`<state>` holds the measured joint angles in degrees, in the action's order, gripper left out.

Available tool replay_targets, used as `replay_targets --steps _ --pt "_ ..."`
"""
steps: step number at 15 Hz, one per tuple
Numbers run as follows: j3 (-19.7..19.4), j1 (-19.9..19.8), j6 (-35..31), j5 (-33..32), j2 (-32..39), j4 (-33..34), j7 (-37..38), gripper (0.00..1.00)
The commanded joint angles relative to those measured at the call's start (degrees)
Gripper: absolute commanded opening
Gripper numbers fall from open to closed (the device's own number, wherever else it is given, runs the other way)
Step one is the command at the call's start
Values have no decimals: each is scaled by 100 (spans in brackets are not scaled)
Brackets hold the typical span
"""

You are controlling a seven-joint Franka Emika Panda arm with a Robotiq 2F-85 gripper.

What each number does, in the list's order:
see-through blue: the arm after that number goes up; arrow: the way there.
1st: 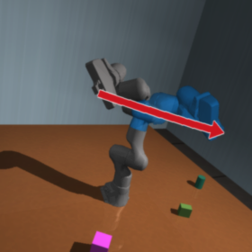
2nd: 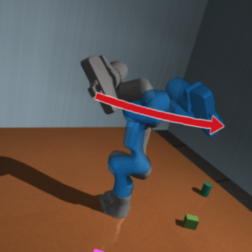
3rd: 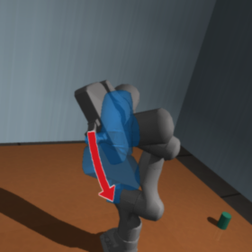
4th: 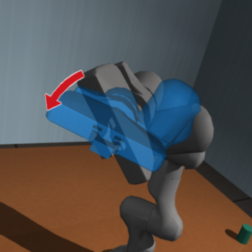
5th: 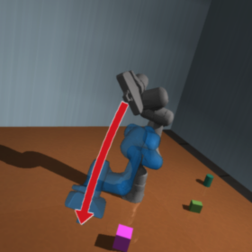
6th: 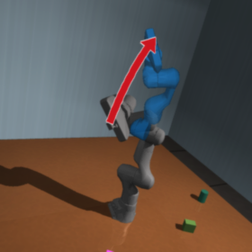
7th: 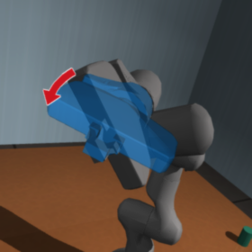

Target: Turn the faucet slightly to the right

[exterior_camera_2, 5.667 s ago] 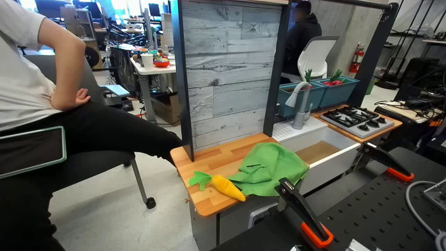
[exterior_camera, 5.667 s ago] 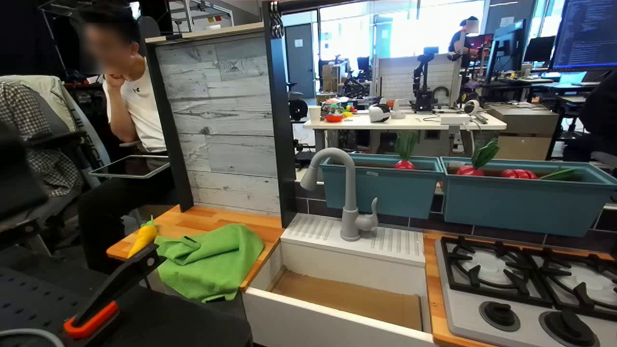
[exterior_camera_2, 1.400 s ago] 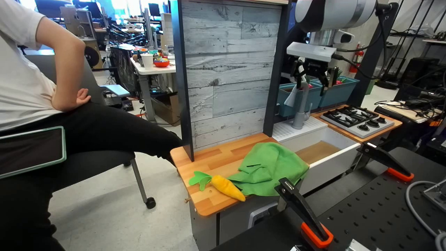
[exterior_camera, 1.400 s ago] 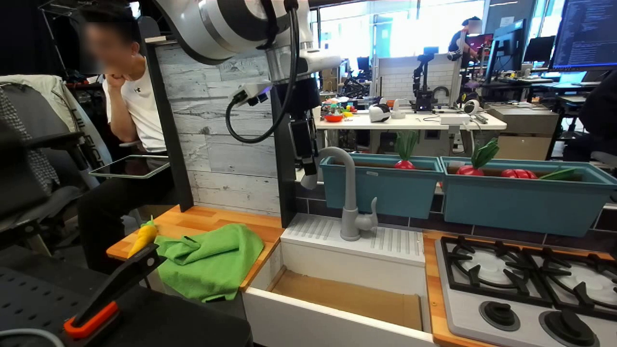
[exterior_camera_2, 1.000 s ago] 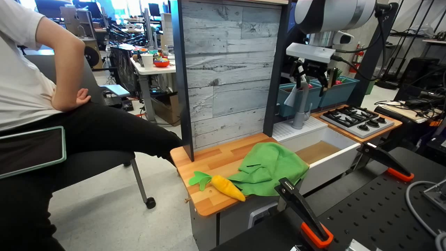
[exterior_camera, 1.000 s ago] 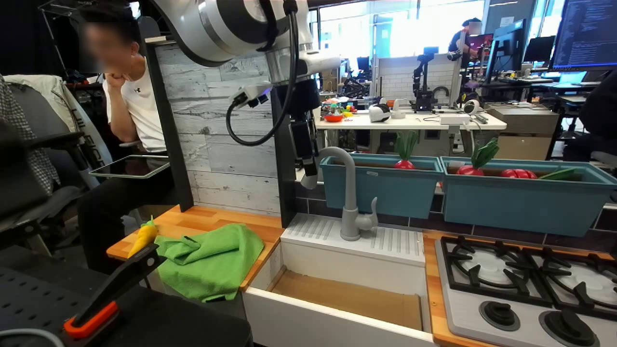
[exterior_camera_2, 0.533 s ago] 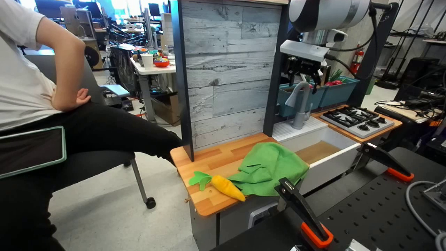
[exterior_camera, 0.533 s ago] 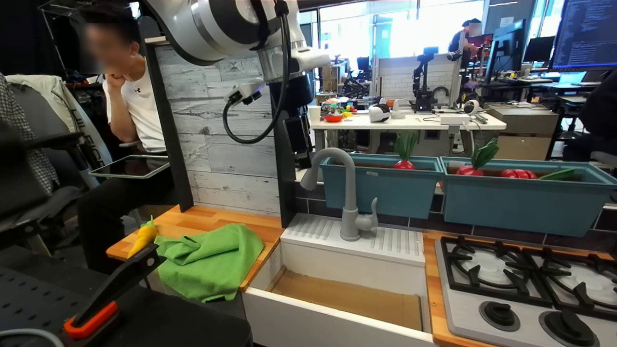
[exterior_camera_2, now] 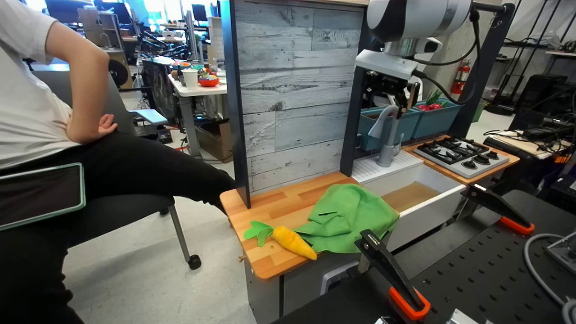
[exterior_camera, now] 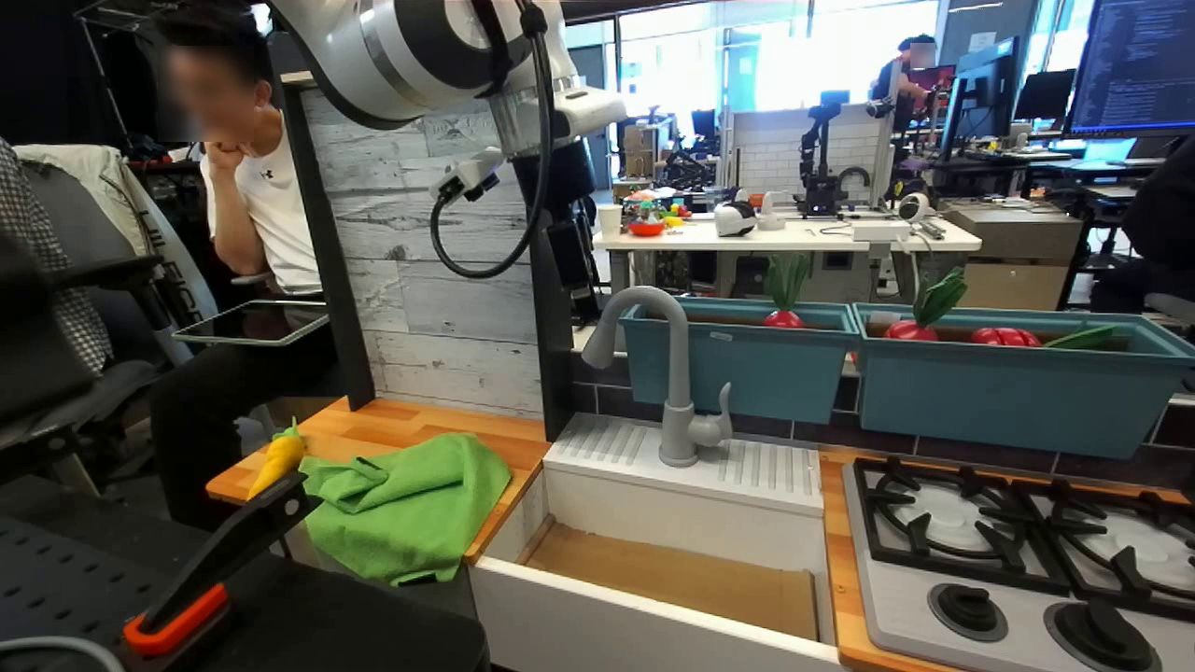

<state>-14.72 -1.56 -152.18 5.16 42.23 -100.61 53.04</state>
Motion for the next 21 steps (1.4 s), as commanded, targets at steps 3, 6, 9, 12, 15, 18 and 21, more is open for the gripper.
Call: replay_targets --steps 3,6,9,12,15,18,21 --pt "-59 -25 -165 68 143 -49 -10 100" --pt "-50 -32 -120 80 282 3 3 75" --pt "-88 -25 -132 72 368 1 17 58" --pt "-88 -56 -120 84 352 7 -11 94" --pt "-145 -75 -127 71 347 -9 -6 100" --pt "-203 -92 -131 62 360 12 11 100" --pt "-170 -112 -129 45 353 2 -76 66"
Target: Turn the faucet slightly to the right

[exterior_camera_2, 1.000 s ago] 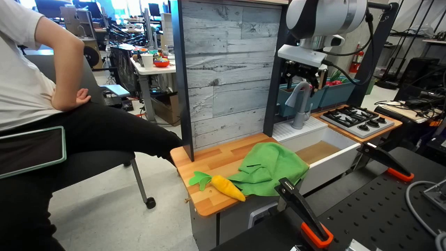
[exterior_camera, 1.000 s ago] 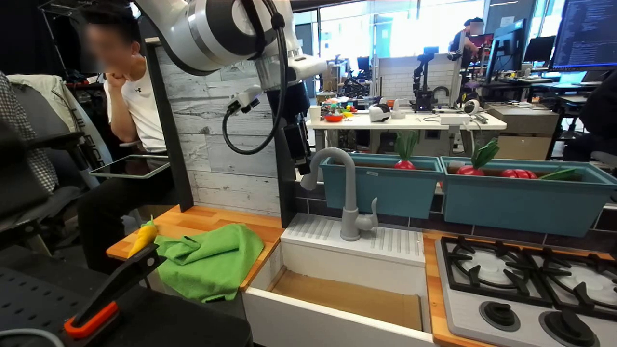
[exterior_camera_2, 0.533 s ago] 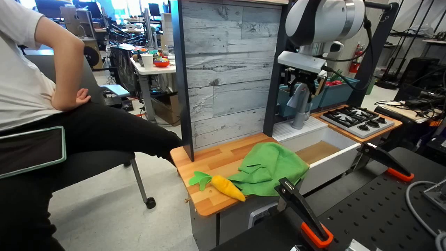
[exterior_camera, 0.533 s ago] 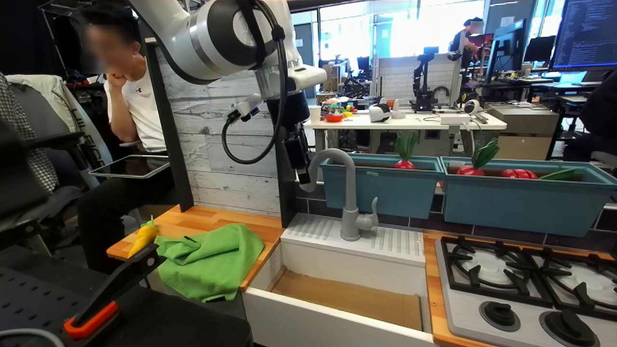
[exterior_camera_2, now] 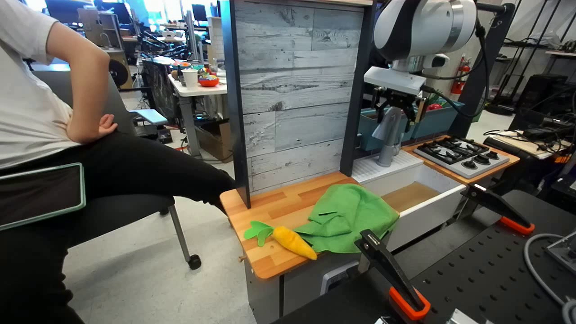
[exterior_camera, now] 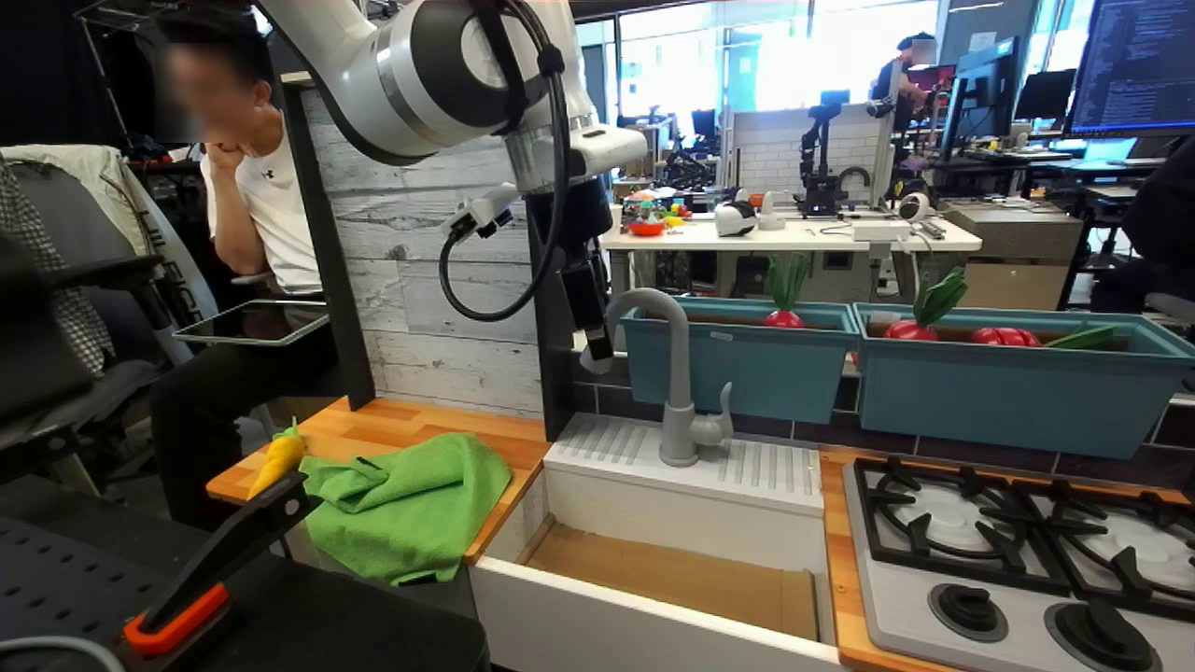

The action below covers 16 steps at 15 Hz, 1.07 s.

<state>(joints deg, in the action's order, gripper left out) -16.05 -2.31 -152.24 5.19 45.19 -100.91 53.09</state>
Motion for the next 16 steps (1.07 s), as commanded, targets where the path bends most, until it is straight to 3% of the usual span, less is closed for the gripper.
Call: replay_targets --steps 1,8,16 --pt "-22 -48 -120 48 53 42 -99 59" --pt "28 -70 -129 8 8 -41 -291 6" --pt "72 -199 -262 -29 -160 -414 -1432 7"
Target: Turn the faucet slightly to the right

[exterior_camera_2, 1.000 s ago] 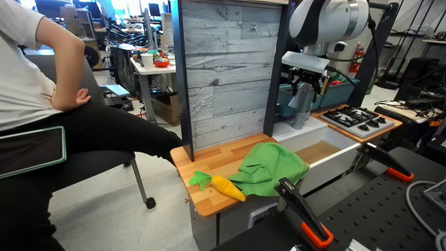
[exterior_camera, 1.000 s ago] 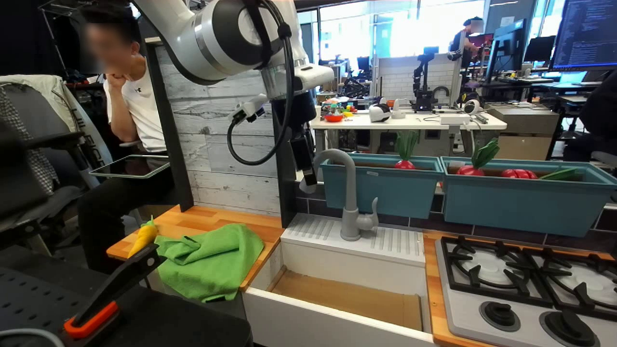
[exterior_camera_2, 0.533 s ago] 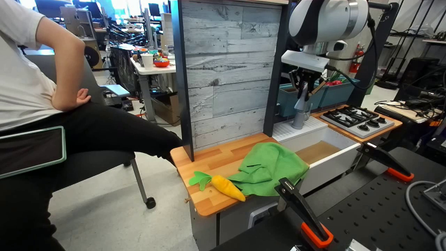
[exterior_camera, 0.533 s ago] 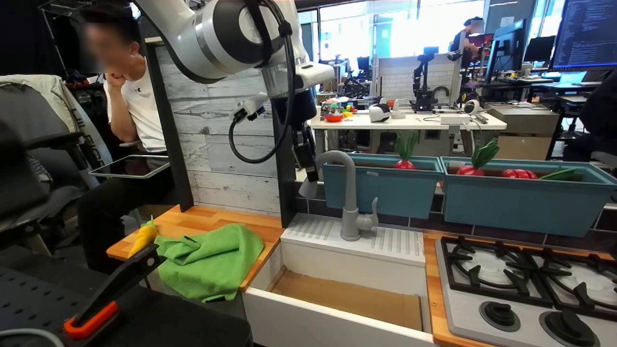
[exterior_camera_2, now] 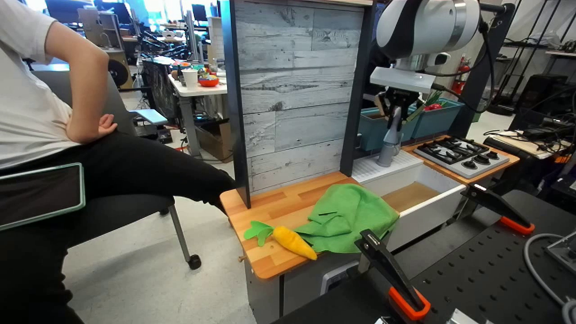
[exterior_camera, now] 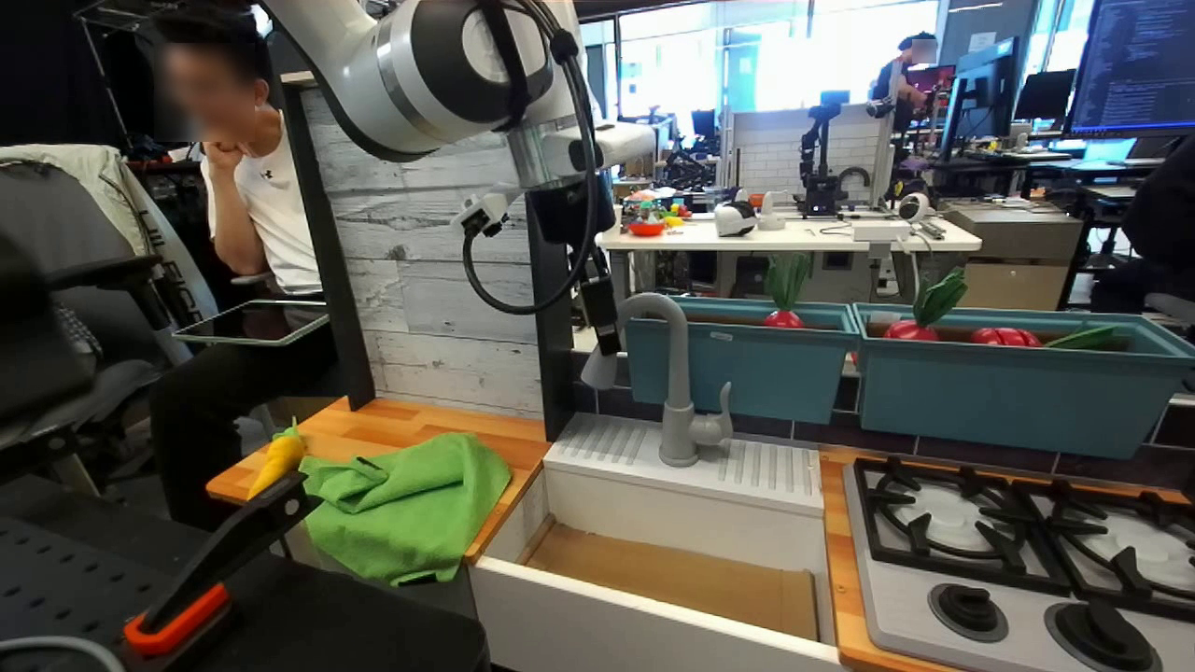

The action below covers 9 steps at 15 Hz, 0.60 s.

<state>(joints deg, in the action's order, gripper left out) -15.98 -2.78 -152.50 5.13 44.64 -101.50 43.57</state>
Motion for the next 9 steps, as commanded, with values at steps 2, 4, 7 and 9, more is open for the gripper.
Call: replay_targets --steps 2,4,7,9 --pt "44 -190 -333 -3 -170 -498 -762 7" --pt "39 -235 -449 21 -222 -629 -1064 7" --pt "24 -332 -589 56 -302 -791 -1527 7" --pt "2 -410 -649 97 -379 -892 -1829 7"
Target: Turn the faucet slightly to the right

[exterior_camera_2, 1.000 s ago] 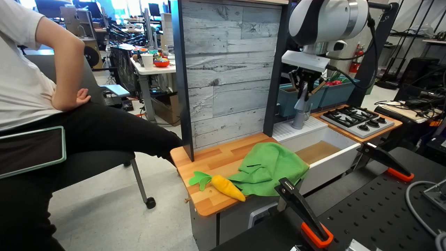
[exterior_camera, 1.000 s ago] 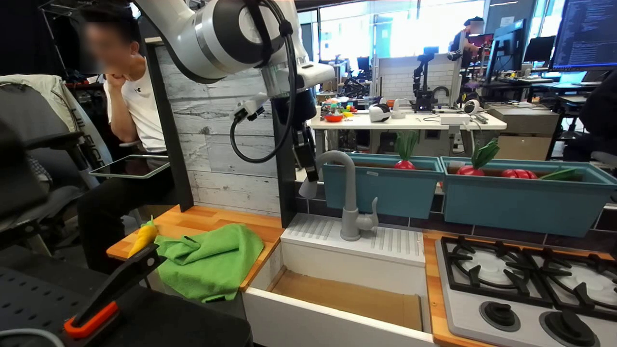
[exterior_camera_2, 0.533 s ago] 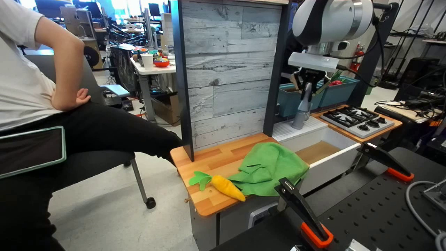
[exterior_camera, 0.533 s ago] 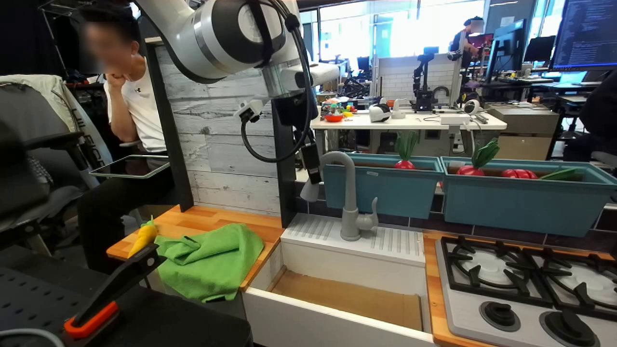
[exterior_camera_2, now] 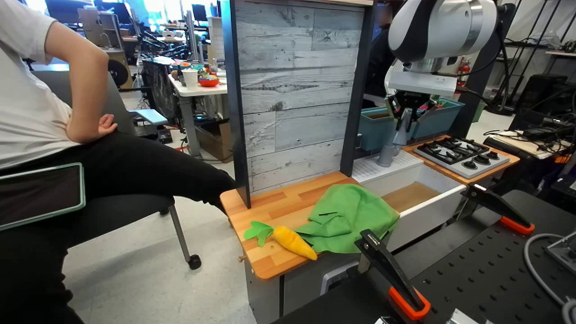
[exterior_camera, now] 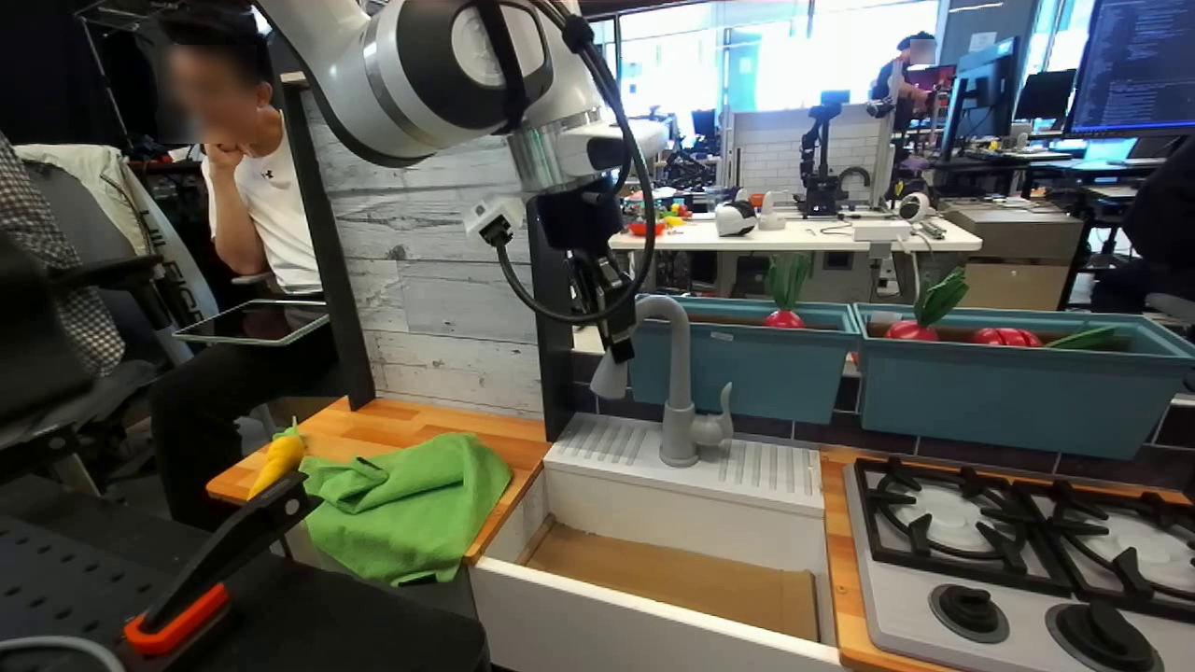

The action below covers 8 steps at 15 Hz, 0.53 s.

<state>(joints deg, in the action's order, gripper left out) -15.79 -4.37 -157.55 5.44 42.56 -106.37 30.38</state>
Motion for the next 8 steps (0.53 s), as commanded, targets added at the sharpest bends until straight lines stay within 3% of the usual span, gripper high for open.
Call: replay_targets --steps 1,8 --pt "-2 -302 -159 99 -179 -415 -647 7" --pt "22 -513 -180 199 -307 -498 -1222 7"
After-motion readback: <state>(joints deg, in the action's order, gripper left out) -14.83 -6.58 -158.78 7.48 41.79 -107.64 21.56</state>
